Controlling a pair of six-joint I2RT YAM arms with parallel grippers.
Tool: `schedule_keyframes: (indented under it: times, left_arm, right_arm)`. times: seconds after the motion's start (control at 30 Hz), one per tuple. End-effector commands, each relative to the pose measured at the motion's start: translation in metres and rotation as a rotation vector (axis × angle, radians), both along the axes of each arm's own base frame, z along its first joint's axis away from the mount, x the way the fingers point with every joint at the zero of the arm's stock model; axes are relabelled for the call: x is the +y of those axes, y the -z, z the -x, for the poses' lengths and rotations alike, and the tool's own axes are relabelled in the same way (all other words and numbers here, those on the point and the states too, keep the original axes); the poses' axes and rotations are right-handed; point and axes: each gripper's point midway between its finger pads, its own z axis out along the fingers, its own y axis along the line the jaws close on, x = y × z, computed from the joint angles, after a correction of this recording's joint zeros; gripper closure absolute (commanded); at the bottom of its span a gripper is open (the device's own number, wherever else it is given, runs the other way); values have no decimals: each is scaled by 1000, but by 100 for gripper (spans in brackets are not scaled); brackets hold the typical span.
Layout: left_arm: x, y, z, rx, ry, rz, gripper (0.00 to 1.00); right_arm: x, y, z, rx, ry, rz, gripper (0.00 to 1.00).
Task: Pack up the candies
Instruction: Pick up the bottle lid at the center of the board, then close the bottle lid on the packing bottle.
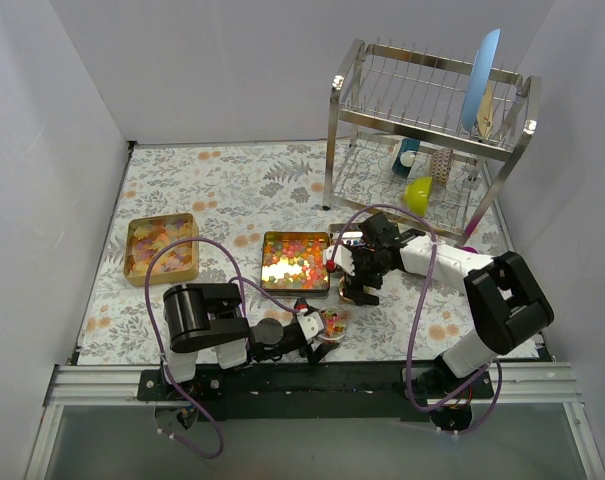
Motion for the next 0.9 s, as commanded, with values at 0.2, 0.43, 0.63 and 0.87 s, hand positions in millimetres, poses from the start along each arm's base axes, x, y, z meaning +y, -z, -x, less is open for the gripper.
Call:
schedule_keyframes:
  times: [0.2,0.43,0.63,0.87]
  left_arm:
    - [11,-9,-9,-116,-31,41,36]
    - [12,-8,-8,-113,-29,37,36]
    - [11,-7,-8,-114,-28,31,35]
    - [12,-7,-12,-123,-46,28,35]
  right_arm:
    - [-11,19,7,41,-17,61,2]
    - [-7,-23,4,-42,-4,-5,15]
    - [13,-77,27,4,-52,-119,15]
    - [34,-70,76,23,-234,-102,14]
